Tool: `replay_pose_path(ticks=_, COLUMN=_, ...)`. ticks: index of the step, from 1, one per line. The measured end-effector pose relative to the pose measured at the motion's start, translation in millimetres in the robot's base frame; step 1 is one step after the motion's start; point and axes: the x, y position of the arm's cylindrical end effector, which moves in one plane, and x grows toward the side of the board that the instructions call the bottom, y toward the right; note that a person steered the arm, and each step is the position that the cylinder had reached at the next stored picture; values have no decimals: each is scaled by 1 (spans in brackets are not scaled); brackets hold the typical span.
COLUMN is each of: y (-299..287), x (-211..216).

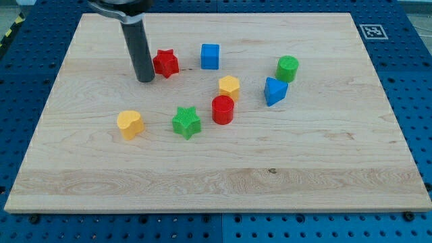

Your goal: Move the red star left to the blue cube

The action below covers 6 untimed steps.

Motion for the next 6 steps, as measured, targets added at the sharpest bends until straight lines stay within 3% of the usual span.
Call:
replay_pose_path(ticks=3, y=-6, x=-12)
replay_pose_path(ticks=5, y=-11, x=35)
replay_pose_path(ticks=6, y=3, x=37)
